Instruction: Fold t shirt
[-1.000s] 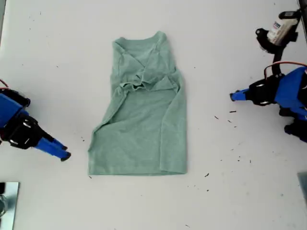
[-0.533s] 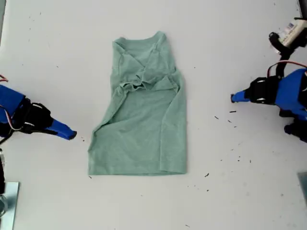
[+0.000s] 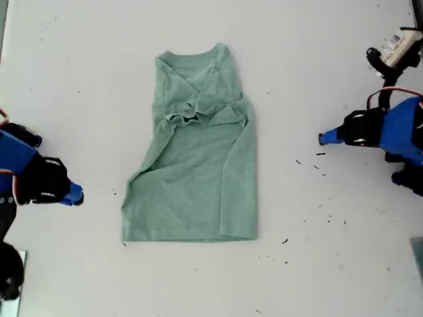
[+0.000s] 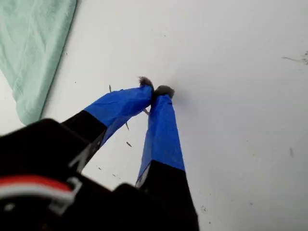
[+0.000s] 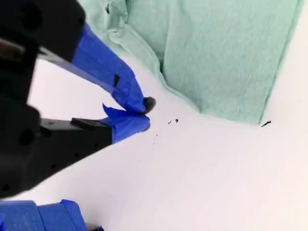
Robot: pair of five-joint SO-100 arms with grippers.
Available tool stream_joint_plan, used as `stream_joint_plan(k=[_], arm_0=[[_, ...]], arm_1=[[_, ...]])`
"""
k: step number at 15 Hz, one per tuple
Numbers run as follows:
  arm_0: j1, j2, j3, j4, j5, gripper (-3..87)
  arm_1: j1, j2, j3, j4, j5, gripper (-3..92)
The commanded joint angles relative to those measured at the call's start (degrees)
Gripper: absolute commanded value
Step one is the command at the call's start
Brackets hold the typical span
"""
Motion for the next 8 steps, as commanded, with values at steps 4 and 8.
stream_joint_plan(k=[4, 8], arm_0=[[2.7, -15.4, -19.6, 1.1, 3.4, -0.2], [2.9, -13.5, -21.3, -0.3, 6.2, 28.8]], arm_1=[[0.1, 0.9, 2.4, 0.0, -1.1, 2.2], [-0.2, 0.9, 2.4, 0.0, -0.8, 2.2]])
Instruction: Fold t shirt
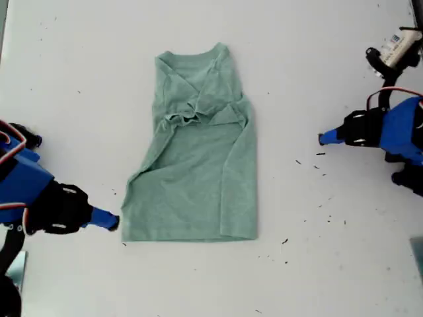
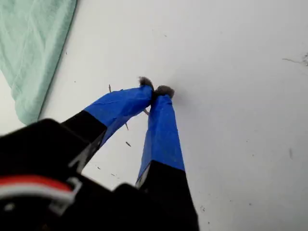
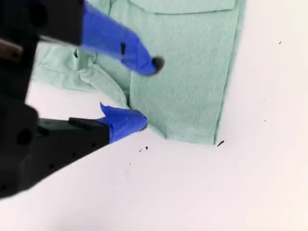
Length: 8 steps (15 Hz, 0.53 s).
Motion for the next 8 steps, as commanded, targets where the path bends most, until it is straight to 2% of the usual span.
stream_joint_plan(k=[1, 5, 8], arm_0=[[0.5, 1.2, -3.5, -0.7, 1.1, 28.9], [-0.1, -6.2, 0.0, -1.8, -0.6, 30.1], [-0.1, -9.2, 11.8, -12.0, -1.8, 29.1]], arm_1=[[0.0, 0.9, 2.4, 0.0, -0.4, 2.2], [-0.7, 0.9, 2.4, 0.0, 0.2, 2.2], [-2.5, 0.9, 2.4, 0.0, 1.3, 2.2]])
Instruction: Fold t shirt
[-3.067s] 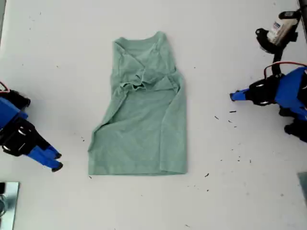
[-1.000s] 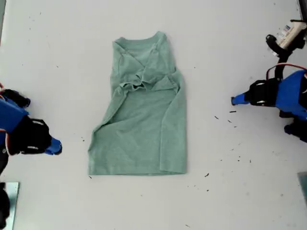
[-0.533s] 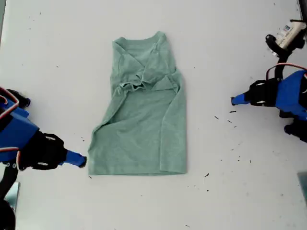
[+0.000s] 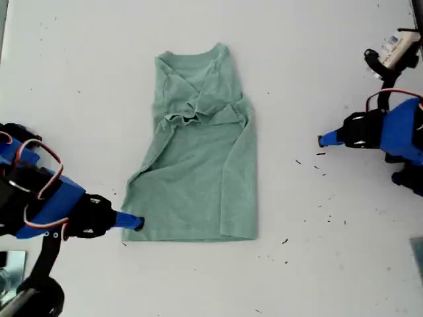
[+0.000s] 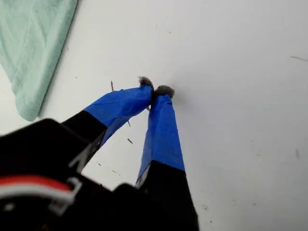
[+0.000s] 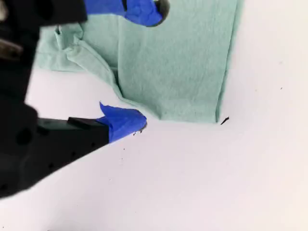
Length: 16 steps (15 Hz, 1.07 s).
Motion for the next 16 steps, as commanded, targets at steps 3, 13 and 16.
stream_joint_plan(k=[3, 13, 16], arm_0=[[-0.8, -0.9, 17.7, -18.1, -1.0, 27.3], [-4.0, -24.6, 13.4, -29.5, 3.9, 1.8], [-4.3, -21.4, 12.7, -27.6, 2.4, -0.1]], arm_1=[[-3.0, 0.9, 2.4, 0.0, 2.0, 2.2], [-4.0, 0.9, 2.4, 0.2, 1.4, 2.2], [-5.0, 0.9, 2.2, 0.6, 1.9, 2.2]])
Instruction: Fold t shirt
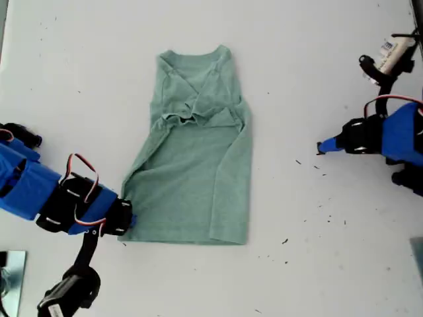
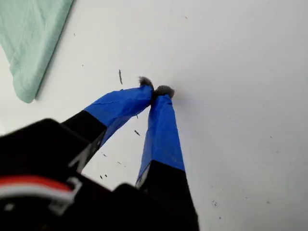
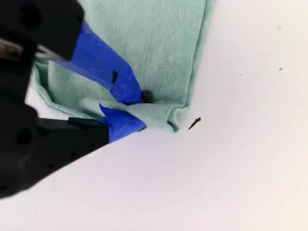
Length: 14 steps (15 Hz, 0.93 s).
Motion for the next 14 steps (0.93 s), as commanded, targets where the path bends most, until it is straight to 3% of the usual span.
stream_joint_plan(k=[1, 2, 4, 5, 9, 12, 14], arm_0=[[-0.7, 6.2, -6.3, 10.0, -3.4, -0.2], [-0.4, 8.9, -12.0, 19.6, -5.4, -0.2], [-0.7, 14.7, -18.4, 30.8, -7.5, -0.2], [-1.2, 17.5, -18.7, 33.3, -7.9, -0.2], [-2.2, 15.1, -27.1, 35.4, -5.5, -0.2], [-4.8, -1.7, -52.9, 35.4, 4.7, -0.2], [-8.4, -8.8, -58.7, 34.9, 9.3, -0.2]], arm_1=[[-1.1, 0.9, 2.0, 0.7, 0.0, 2.2], [-1.3, 0.9, 1.9, 0.8, 0.2, 2.2], [-0.7, 0.9, 1.9, 1.0, -0.4, 2.2], [-0.6, 0.9, 1.8, 1.1, -0.6, 2.2], [-1.0, 0.9, 1.8, 1.1, -0.4, 2.2], [-0.8, 0.9, 1.8, 1.1, -0.5, 2.2], [-1.3, 0.9, 1.8, 1.1, 0.1, 2.2]])
